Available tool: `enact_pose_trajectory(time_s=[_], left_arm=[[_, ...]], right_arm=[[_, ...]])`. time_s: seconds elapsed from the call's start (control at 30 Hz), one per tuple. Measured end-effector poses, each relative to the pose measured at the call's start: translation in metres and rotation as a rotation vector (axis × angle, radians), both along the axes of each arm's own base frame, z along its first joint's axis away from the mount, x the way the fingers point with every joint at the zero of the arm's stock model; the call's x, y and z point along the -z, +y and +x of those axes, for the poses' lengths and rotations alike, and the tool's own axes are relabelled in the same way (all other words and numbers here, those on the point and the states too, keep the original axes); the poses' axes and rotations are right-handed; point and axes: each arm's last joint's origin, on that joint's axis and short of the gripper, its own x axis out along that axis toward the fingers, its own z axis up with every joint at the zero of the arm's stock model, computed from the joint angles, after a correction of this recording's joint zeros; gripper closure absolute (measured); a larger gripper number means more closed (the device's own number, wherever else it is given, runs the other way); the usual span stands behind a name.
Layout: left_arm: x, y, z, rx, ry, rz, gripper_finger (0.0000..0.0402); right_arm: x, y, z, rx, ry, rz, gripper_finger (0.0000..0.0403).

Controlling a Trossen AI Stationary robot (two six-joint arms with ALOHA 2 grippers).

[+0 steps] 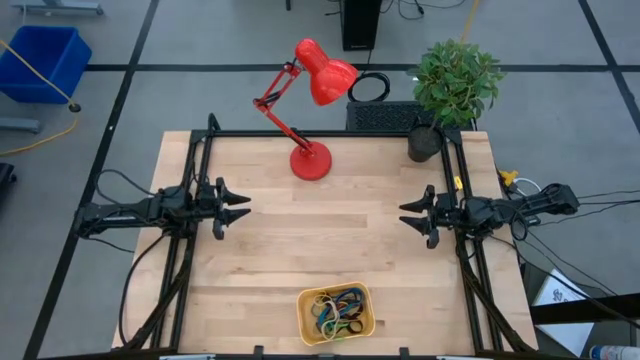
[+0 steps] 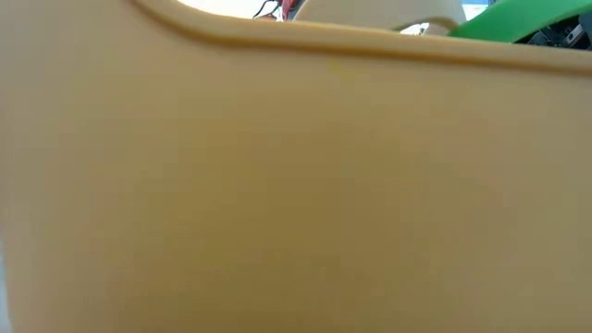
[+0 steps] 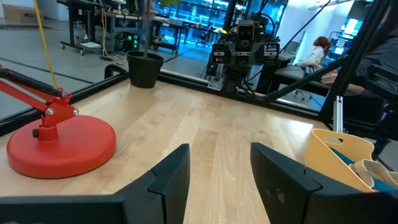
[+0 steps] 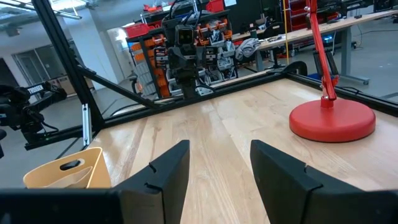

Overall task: Pick and place rubber bands into bin
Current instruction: Return to Home Position

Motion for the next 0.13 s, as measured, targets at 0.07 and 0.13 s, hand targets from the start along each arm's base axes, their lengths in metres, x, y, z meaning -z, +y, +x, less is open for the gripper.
enact_pose_trajectory(time_s=[0.07, 0.13], left_arm=[[0.0, 0.0, 0.0, 0.0, 0.0, 0.001, 0.0226], [0.0, 0.0, 0.0, 0.0, 0.0, 0.001, 0.0227]], right_arm=[[0.0, 0.0, 0.0, 0.0, 0.0, 0.0, 0.0239], [0.0, 0.0, 0.0, 0.0, 0.0, 0.0, 0.024]])
